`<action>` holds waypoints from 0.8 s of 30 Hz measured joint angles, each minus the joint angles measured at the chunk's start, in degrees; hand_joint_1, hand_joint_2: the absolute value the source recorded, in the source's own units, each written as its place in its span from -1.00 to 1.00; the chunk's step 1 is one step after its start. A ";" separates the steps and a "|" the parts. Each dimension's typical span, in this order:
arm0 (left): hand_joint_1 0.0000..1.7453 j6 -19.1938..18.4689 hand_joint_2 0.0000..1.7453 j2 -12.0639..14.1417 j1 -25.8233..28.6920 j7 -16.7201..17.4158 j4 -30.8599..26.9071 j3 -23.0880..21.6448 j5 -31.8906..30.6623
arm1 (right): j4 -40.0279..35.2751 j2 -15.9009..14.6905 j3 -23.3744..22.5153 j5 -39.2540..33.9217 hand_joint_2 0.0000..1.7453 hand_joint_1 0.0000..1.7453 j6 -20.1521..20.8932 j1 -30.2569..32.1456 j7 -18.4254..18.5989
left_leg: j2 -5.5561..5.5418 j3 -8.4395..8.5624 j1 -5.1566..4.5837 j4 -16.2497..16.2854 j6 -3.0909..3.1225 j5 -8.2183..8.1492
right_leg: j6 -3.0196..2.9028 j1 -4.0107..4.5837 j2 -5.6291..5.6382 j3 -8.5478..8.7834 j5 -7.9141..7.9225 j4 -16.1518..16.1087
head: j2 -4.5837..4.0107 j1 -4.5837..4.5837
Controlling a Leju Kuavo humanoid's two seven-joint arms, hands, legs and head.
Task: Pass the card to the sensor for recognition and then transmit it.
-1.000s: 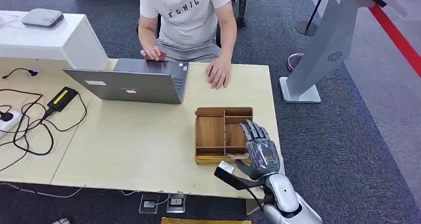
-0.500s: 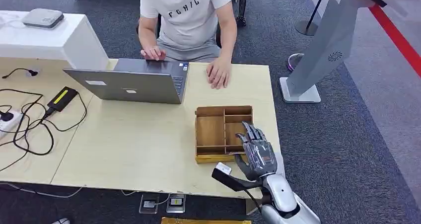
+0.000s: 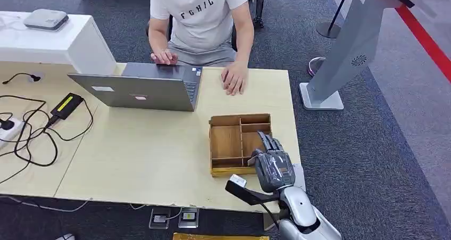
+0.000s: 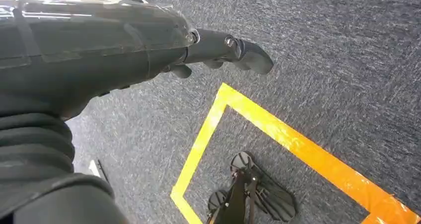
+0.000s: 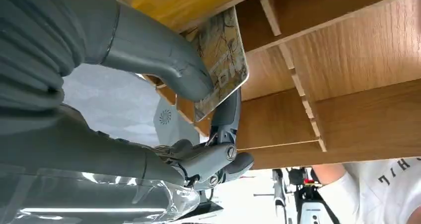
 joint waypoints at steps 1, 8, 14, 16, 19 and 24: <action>-1.00 0.04 -1.00 0.00 0.00 0.00 0.00 -0.13 0.22 | -0.02 0.00 0.00 -0.02 1.00 1.00 0.00 0.00 0.02 | 0.00 0.00 0.00 0.00 0.00 0.00 | 0.00 0.00 0.00 0.00 0.00 0.00 | 0.00 0.00; -1.00 0.07 -1.00 0.00 0.00 0.00 -0.07 -0.37 0.59 | -0.04 0.57 0.09 0.18 1.00 1.00 -0.53 0.42 0.81 | 0.00 0.01 0.00 0.00 0.00 0.00 | 0.00 0.00 0.00 0.00 0.00 0.00 | 0.00 0.00; -1.00 -0.02 -1.00 0.07 -0.02 0.00 -0.09 -0.59 0.63 | -0.33 1.88 0.18 1.40 1.00 1.00 -1.31 2.00 2.25 | 0.00 0.01 0.00 0.00 0.00 0.00 | 0.00 0.00 -0.03 0.00 0.00 0.00 | 0.00 0.00; -1.00 -0.04 -1.00 0.07 -0.02 0.00 -0.11 -0.59 0.63 | -0.35 1.90 0.20 1.40 1.00 1.00 -1.31 2.14 2.29 | 0.00 0.01 0.00 0.00 0.00 0.00 | 0.00 0.00 -0.03 0.00 0.00 0.00 | 0.00 0.00; -1.00 -0.07 -1.00 0.17 -0.02 0.00 -0.13 -0.64 0.63 | -0.33 2.12 0.22 1.36 1.00 1.00 -1.20 2.21 2.29 | 0.00 0.02 0.00 0.00 0.00 0.00 | 0.00 0.00 -0.03 0.01 0.00 0.00 | 0.00 0.00; -1.00 -0.09 -1.00 0.35 -0.02 0.00 -0.22 -0.70 0.77 | -0.33 2.27 0.24 0.90 1.00 1.00 -1.18 2.34 2.34 | 0.00 0.03 0.00 0.00 0.00 0.00 | 0.00 0.00 -0.03 0.03 0.00 0.00 | 0.00 0.00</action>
